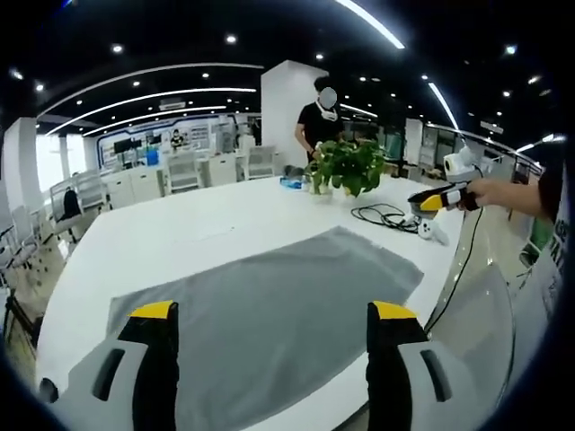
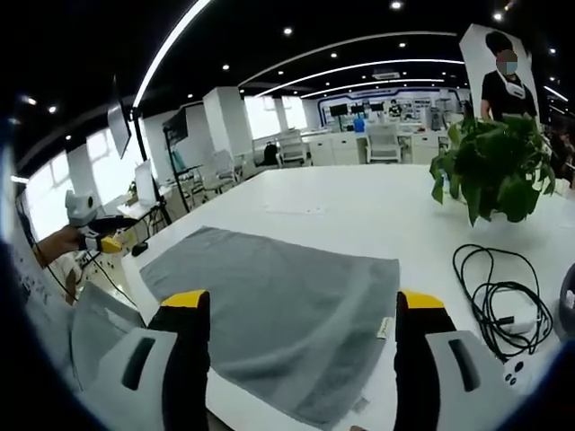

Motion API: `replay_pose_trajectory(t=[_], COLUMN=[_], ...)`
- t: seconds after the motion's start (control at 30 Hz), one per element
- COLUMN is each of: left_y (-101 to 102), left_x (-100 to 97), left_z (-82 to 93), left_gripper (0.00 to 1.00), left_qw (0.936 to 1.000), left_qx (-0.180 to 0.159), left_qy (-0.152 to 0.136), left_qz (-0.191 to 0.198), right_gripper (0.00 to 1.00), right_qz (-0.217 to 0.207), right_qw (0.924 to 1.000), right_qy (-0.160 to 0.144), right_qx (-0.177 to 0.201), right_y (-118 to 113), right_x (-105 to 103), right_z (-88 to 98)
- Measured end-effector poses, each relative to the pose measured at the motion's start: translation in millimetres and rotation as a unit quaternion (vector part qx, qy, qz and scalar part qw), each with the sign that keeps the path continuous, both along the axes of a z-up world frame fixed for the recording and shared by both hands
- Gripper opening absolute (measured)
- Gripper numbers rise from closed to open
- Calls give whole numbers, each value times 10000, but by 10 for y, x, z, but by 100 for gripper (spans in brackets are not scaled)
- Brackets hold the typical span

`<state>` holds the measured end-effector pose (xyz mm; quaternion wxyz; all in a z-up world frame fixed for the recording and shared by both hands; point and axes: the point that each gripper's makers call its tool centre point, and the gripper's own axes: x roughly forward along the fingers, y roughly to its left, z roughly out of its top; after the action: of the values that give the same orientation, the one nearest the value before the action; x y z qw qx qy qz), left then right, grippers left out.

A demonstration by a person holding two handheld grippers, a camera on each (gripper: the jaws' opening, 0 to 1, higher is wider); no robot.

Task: Fold the towel on the table until its edges align and the towel forms a compact rectangular stack.

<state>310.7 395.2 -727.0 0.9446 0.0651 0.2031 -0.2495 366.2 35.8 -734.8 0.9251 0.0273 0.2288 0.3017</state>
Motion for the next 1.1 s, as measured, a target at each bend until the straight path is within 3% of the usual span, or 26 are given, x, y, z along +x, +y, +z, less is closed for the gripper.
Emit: replay_pose_trajectory(t=[0.27, 0.57, 0.67, 0.87, 1.1], left_y=[-580, -1286, -1454, -1879, -2322], left_x=[124, 171, 210, 260, 305], left_z=[37, -88, -169, -243, -334], left_gripper=[88, 86, 85, 84, 76], left_qw=[9973, 9870, 9836, 9767, 9688], left_qx=[75, 267, 396, 339, 442], left_qy=[-42, 91, 134, 169, -18], left_qz=[-723, -1582, -1754, -2110, -2438], right_gripper=[84, 83, 82, 80, 74], right_qz=[56, 52, 13, -119, -321], right_qw=[9999, 9998, 9997, 9996, 9989], right_qy=[-92, -180, -196, -201, -303], right_qx=[60, 110, 109, 141, 127], right_y=[-82, -225, -291, -451, -551], right_x=[167, 362, 414, 556, 756], right_z=[97, 169, 170, 151, 114])
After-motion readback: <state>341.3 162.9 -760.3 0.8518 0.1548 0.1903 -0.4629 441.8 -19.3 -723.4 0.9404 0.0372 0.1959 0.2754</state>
